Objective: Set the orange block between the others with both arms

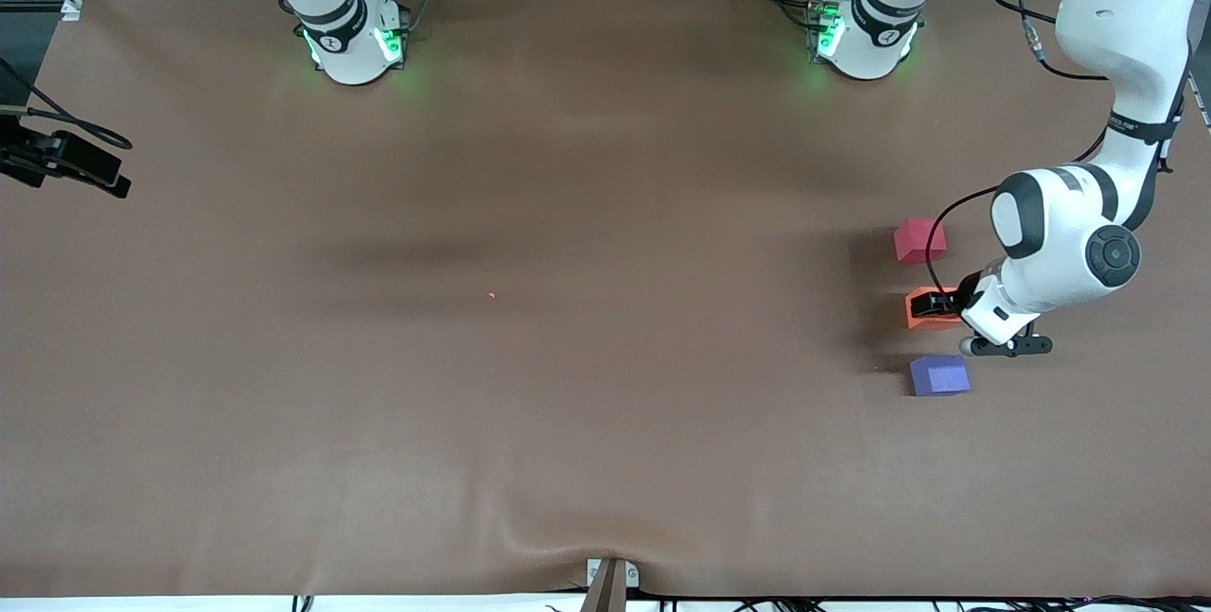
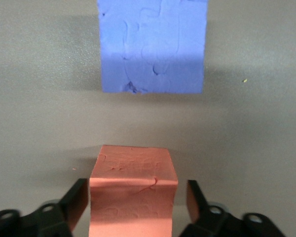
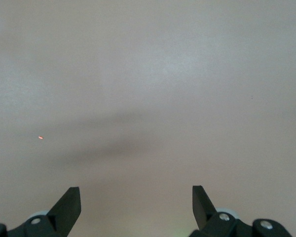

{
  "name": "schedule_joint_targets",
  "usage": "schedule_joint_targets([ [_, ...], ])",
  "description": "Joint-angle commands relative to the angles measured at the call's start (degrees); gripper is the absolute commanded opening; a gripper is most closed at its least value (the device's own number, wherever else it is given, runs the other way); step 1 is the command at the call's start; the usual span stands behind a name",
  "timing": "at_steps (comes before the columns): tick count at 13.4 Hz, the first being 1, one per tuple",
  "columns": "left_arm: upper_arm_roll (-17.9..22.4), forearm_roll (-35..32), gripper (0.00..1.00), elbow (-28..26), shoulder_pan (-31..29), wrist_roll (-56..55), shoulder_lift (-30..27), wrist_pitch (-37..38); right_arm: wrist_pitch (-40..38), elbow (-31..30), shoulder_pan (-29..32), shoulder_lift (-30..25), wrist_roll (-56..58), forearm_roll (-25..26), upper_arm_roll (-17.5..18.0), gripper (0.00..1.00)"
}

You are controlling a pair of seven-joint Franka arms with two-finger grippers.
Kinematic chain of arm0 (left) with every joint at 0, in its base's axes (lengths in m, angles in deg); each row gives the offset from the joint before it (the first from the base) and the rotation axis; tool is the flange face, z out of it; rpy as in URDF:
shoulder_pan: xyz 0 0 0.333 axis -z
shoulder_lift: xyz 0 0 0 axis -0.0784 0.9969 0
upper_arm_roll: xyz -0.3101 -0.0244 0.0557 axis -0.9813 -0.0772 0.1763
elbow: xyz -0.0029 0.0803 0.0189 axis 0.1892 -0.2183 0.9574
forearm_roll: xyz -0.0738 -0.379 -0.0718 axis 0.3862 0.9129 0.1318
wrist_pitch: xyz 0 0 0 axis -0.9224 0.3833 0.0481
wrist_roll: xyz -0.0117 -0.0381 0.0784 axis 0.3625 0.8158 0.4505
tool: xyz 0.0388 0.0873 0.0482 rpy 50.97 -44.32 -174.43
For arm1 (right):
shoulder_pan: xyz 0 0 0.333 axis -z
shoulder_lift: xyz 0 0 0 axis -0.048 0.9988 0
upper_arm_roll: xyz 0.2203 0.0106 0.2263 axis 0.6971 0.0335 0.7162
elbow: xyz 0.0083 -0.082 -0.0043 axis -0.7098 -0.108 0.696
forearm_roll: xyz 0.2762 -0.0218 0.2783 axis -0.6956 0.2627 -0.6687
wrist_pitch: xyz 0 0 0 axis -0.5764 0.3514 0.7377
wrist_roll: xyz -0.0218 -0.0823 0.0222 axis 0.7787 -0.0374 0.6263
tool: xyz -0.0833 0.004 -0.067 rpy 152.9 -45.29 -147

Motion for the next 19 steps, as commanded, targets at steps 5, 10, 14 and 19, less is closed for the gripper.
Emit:
schedule_joint_targets([
  [5, -2.02, 0.81, 1.0, 6.0, 0.46, -4.69, -8.02, 7.28, -0.62, 0.39, -0.06, -0.34, -0.38, 0.68, 0.35, 1.0],
  [10, -4.3, 0.81, 1.0, 8.39, 0.46, -8.12, -19.79, 13.11, -0.62, 0.39, -0.06, -0.34, -0.47, 0.68, 0.35, 1.0],
  [14, -5.71, 0.02, 1.0, 18.9, 0.46, -10.4, -22.89, 28.88, -0.62, 0.39, -0.15, -0.34, -0.47, 0.68, 0.44, 1.0],
  [19, -5.98, -0.16, 1.0, 28.77, 0.55, -12.07, -23.24, 43.93, -0.62, 0.3, -0.15, -0.34, -0.38, 0.68, 0.44, 1.0],
])
